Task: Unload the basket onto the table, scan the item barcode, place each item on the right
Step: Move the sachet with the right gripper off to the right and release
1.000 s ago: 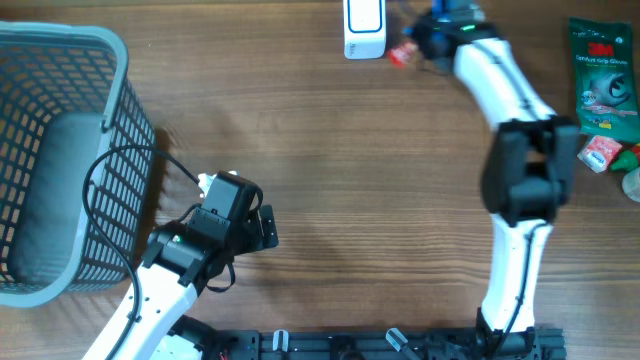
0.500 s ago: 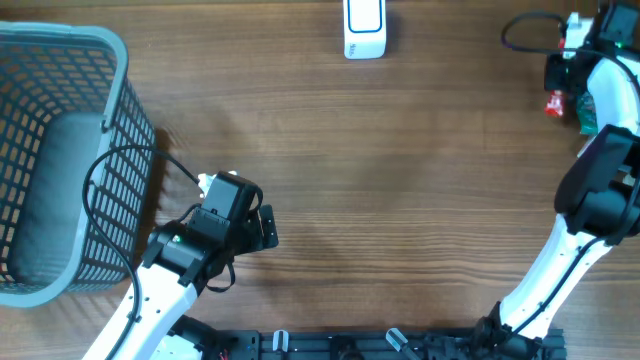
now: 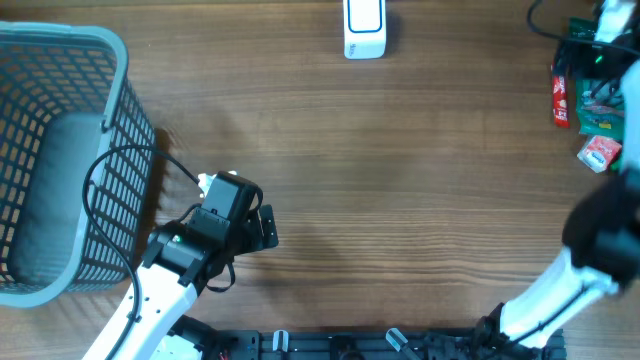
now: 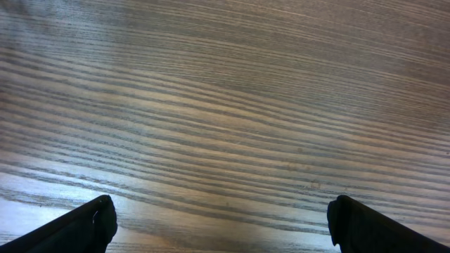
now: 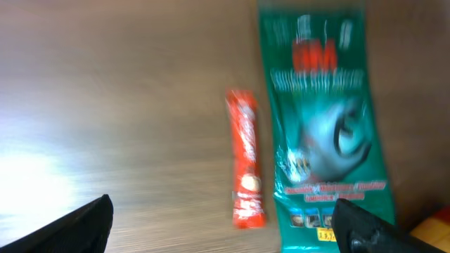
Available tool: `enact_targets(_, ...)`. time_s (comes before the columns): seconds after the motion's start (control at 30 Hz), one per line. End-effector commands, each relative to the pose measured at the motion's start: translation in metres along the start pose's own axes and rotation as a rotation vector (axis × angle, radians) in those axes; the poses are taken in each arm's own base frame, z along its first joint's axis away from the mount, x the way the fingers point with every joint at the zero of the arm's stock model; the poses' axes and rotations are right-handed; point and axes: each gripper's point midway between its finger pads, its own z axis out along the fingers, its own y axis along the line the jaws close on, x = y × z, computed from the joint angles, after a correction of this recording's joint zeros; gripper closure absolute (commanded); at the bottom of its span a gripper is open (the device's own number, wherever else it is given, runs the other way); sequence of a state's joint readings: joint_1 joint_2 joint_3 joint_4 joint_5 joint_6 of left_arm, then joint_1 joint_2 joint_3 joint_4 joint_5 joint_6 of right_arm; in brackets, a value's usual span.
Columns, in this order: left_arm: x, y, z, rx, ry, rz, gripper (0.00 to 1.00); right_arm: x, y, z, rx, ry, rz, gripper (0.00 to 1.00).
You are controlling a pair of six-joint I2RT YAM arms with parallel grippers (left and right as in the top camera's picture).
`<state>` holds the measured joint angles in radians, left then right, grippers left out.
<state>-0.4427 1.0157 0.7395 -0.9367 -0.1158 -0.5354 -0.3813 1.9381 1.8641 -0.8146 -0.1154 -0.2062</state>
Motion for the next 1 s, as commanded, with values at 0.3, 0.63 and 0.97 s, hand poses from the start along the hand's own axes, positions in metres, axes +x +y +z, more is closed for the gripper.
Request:
enact_targets(0.3, -0.002, 0.001, -0.001, -0.010, -0.012, 0.015, 0.00, 0.008, 0.093, -0.325, -0.282, -0.410, 0.201, 0.01)
enact_targets(0.63, -0.002, 0.001, -0.001, -0.010, -0.012, 0.015, 0.00, 0.051, 0.108, -0.374, -0.278, -0.435, 0.187, 0.00)
enact_targets(0.97, -0.002, 0.001, -0.001, -0.010, -0.012, 0.015, 0.00, 0.055, 0.144, -0.385, -0.457, -0.466, -0.049, 0.00)
